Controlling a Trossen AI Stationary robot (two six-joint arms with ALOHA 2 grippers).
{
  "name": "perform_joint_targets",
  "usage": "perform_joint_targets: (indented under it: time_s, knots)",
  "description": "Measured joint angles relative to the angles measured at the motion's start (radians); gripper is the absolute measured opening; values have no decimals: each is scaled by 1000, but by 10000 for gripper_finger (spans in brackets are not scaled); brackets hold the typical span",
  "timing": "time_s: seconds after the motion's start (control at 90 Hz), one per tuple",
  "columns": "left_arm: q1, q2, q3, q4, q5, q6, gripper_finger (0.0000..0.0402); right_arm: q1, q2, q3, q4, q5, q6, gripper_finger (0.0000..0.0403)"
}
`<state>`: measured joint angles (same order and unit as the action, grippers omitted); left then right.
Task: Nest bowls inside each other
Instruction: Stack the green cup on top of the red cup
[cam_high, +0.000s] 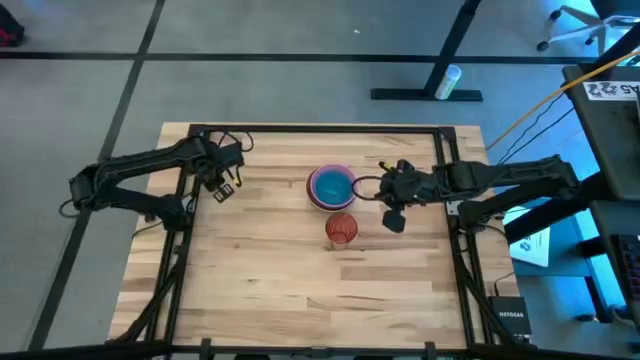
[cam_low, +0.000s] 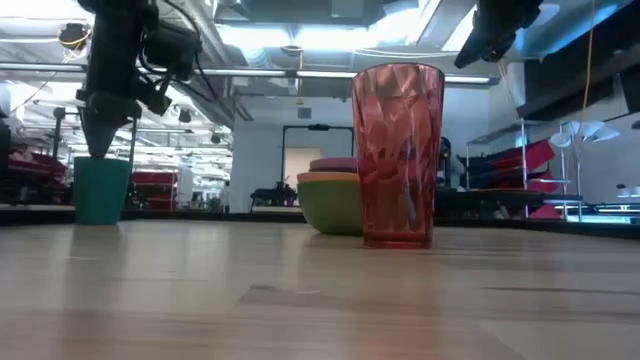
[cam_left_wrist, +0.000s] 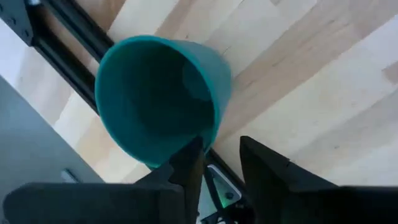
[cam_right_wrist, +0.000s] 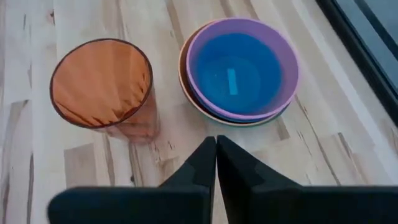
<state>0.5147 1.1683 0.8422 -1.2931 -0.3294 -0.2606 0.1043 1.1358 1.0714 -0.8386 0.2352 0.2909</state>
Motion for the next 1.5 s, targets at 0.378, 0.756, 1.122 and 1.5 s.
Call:
perform_joint_targets:
  time_s: [0.378, 0.756, 1.122, 1.5]
  knots:
    - [-70, -5, -44, 57, 12, 61, 6, 0, -2, 0, -55, 19, 0, 0]
    - [-159, -5, 67, 49, 38, 59, 0, 0, -128, -192, 134, 32, 7, 0]
    - [-235, -5, 212, 116, 57, 71, 0, -58, -405, -516, 504, -2, 11, 0]
    - [-374, 57, 437, 192, 102, 142, 0, -209, -475, -641, 619, -134, -8, 0]
